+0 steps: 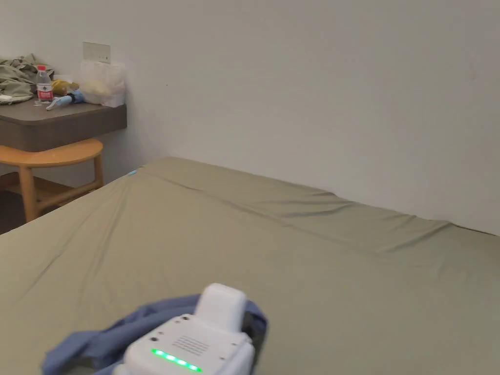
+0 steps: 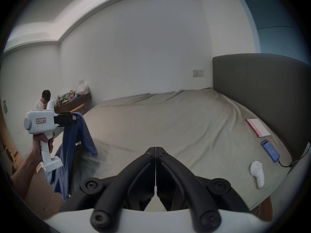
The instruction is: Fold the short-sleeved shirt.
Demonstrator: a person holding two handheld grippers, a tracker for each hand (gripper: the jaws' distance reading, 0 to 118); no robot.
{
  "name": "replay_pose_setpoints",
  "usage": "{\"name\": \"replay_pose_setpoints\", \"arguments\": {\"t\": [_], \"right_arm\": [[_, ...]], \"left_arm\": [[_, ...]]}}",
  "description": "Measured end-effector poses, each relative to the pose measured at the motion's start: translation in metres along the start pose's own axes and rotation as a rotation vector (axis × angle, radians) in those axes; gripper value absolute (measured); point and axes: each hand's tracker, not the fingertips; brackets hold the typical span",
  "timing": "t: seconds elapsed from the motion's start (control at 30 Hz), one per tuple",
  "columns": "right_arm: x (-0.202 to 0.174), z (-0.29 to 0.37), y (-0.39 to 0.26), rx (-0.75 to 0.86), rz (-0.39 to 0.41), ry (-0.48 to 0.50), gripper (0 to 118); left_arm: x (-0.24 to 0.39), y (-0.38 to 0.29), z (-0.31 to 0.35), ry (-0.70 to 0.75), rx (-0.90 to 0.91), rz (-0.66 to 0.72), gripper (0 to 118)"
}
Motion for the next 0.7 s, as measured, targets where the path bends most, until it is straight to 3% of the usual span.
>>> {"name": "replay_pose_setpoints", "arguments": {"t": [0.13, 0.3, 0.4, 0.5, 0.53, 0.57, 0.6, 0.63, 0.67, 0.7], "right_arm": [[0.030, 0.043, 0.012, 0.074, -0.067, -0.049, 9], [0.069, 0.102, 0.016, 0.149, -0.066, -0.167, 9], [0.088, 0.129, 0.012, 0.165, -0.068, -0.229, 9], [0.103, 0.143, 0.003, 0.160, -0.087, -0.269, 9], [0.107, 0.144, -0.001, 0.152, -0.097, -0.276, 9], [0.111, 0.145, -0.004, 0.136, -0.112, -0.285, 9], [0.113, 0.145, -0.009, 0.124, -0.122, -0.290, 9], [0.115, 0.145, -0.013, 0.115, -0.129, -0.295, 9], [0.116, 0.145, -0.017, 0.106, -0.134, -0.298, 9], [0.117, 0.143, -0.021, 0.098, -0.136, -0.298, 9]], "left_arm": [[0.111, 0.012, 0.022, -0.271, -0.007, -0.031, 15], [0.236, -0.012, 0.057, -0.566, -0.071, -0.063, 15], [0.288, -0.043, 0.070, -0.689, -0.145, -0.053, 15], [0.316, -0.084, 0.070, -0.705, -0.245, -0.045, 15], [0.321, -0.096, 0.068, -0.676, -0.270, -0.050, 21], [0.323, -0.108, 0.063, -0.658, -0.320, -0.051, 37], [0.321, -0.118, 0.059, -0.651, -0.382, -0.063, 69], [0.318, -0.126, 0.056, -0.640, -0.440, -0.051, 111], [0.309, -0.131, 0.055, -0.624, -0.464, -0.035, 118], [0.296, -0.133, 0.059, -0.625, -0.471, -0.014, 118]]}}
